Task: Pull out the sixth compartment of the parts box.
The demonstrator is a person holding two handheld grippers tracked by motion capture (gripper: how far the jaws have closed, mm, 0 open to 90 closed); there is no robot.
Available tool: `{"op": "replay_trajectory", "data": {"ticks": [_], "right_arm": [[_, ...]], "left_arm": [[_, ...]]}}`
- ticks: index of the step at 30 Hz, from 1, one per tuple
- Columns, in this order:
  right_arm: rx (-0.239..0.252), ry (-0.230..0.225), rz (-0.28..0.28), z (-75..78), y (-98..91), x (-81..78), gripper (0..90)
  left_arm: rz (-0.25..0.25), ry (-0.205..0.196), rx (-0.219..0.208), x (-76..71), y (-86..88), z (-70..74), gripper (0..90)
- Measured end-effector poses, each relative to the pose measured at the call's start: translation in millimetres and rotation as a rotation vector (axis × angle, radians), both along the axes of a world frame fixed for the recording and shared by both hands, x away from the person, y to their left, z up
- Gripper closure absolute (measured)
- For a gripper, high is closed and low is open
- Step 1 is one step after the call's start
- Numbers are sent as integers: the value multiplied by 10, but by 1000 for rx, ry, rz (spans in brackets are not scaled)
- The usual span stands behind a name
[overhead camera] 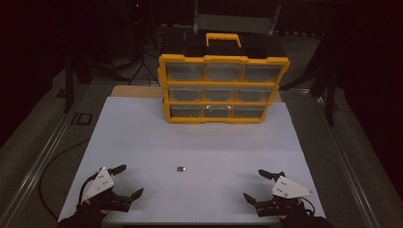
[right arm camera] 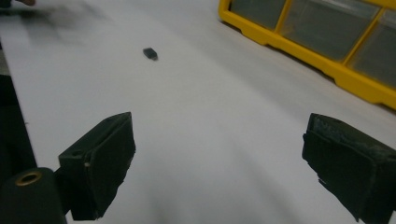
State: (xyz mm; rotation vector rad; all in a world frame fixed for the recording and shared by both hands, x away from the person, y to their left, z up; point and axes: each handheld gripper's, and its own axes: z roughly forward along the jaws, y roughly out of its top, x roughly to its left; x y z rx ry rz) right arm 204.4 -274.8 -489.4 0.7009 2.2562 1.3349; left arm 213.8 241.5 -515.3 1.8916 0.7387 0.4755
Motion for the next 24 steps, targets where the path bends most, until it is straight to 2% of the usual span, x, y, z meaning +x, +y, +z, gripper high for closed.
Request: {"op": "replay_trajectory", "data": {"ticks": [1, 4, 11, 24], "right_arm": [[27, -2, 13, 47, -2, -10, 92], [23, -18, 24, 98, 2, -10, 93], [-9, -70, 48, 290, 49, 16, 93], [-44, -165, 46, 622, 26, 140, 93]], "left_arm": [[-2, -4, -3, -4, -3, 3, 0], [0, -7, -3, -3, 0, 5, 0], [3, -9, -5, -3, 3, 5, 0], [-1, -10, -8, 0, 10, 4, 0]]}}
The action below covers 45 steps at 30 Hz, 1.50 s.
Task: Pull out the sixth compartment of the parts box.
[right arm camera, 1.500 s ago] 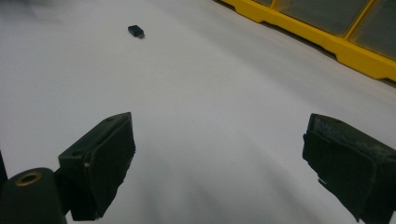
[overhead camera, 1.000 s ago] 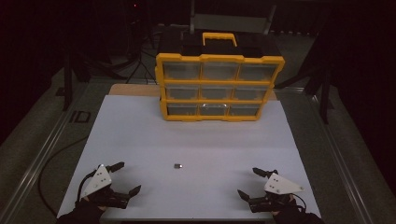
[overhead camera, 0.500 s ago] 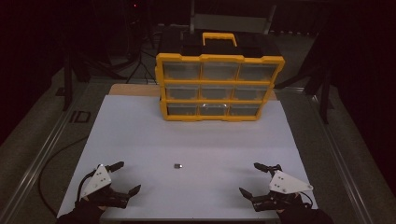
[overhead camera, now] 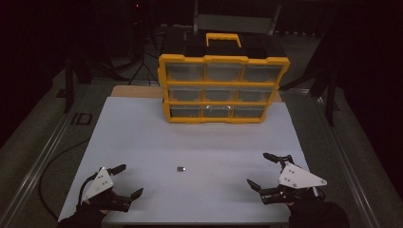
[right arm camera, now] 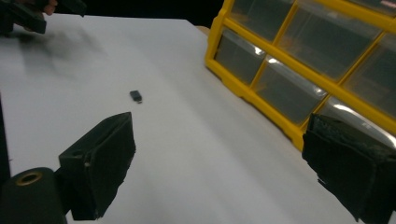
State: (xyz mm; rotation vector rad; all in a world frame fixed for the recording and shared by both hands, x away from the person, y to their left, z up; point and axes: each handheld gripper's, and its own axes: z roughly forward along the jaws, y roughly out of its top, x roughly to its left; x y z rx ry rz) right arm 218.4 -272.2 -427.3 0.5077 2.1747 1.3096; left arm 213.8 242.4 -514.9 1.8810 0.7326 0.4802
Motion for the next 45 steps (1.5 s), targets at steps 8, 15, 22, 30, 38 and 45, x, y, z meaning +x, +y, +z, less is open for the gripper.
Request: {"op": "replay_trajectory", "data": {"ticks": [8, 15, 22, 30, 38, 45], "right_arm": [[-15, -30, -1, 104, -4, 91, 93], [-39, -75, -3, 193, -1, 199, 93], [-57, -108, -15, 276, 16, 311, 93], [-86, -139, -32, 324, 33, 445, 93], [-111, -187, -53, 401, 24, 587, 93], [-141, -222, -62, 460, 35, 734, 93]], "left_arm": [[-1, -1, 0, 0, -2, -2, 0], [-1, 2, 0, 0, -4, -5, 0], [-4, 4, 1, 3, -8, -9, 0], [-6, 6, 2, 4, -11, -11, 0], [-7, 5, 3, 4, -15, -14, 0], [-10, 4, 10, 6, -16, -15, 0]]}}
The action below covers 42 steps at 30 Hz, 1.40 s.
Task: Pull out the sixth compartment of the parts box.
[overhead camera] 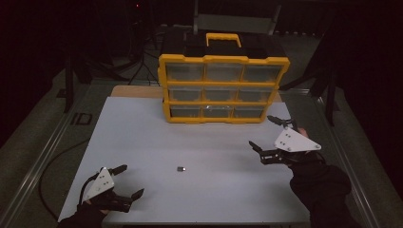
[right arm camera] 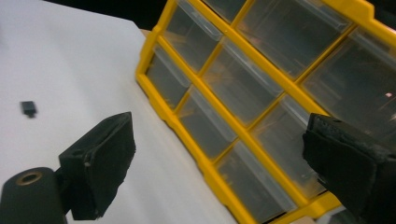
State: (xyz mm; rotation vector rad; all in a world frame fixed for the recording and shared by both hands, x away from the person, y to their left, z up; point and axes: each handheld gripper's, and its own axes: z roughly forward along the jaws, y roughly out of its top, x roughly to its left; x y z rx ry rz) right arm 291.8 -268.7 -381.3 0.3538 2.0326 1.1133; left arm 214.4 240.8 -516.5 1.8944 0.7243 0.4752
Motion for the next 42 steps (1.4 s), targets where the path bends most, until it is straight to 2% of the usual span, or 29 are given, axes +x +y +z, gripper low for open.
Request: {"op": "replay_trajectory", "data": {"ticks": [8, 12, 22, 26, 33, 38, 42], "right_arm": [[-35, -17, -12, 28, 30, 176, 93], [-68, -38, -17, 22, 47, 251, 93], [-85, -66, -27, 38, 77, 411, 93], [-131, -88, -45, 45, 101, 509, 93], [-170, -110, -63, 41, 103, 625, 94], [-195, -109, -71, 20, 114, 694, 94], [-236, -129, -76, 11, 136, 752, 94]], "left_arm": [[-2, 1, 2, 3, -1, -3, 0], [-3, 1, 2, 3, -2, -3, 0], [-5, 3, 2, 2, -5, -6, 0], [-4, 3, 0, 2, -4, -6, 0], [-5, 2, -1, 1, -3, -6, 0], [-7, 4, 0, 3, -4, -7, 0], [-7, 3, 0, 2, -4, -7, 0]]}}
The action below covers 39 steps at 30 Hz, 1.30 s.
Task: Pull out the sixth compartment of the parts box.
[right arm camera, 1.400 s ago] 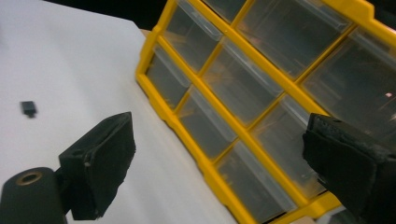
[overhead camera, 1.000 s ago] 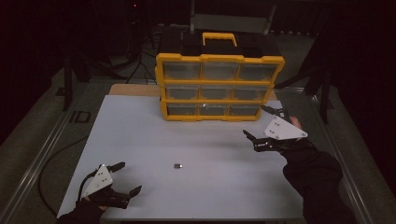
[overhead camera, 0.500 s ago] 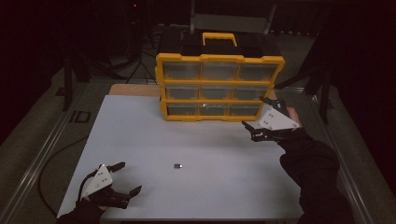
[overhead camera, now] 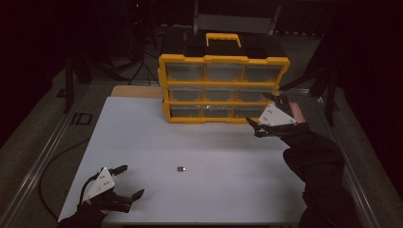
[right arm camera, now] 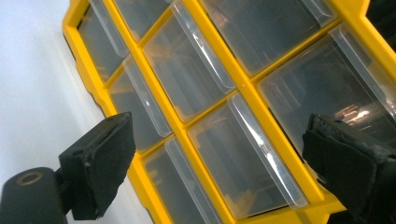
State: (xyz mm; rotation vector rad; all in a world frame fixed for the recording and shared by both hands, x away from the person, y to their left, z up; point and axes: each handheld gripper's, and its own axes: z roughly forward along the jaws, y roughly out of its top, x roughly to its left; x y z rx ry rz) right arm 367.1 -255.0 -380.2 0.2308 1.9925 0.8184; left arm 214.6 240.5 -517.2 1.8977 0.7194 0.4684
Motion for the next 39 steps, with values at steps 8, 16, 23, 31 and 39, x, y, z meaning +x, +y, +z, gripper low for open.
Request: {"op": "replay_trajectory", "data": {"ticks": [8, 16, 23, 31, 39], "right_arm": [[-30, -18, -24, -7, 23, 112, 115], [-132, -44, -24, -58, 95, 213, 126], [-185, -45, -10, -83, 151, 332, 139], [-232, -43, -13, -74, 249, 405, 184], [-299, -60, -12, -98, 306, 476, 230]], "left_arm": [[-1, 0, -3, 0, 2, 0, 0], [-3, 1, -2, 0, 3, -1, 0], [-4, 2, -9, 3, 5, -3, 0], [-4, 2, -10, 3, 5, -3, 0], [-5, 3, -13, 5, 12, -4, 0]]}}
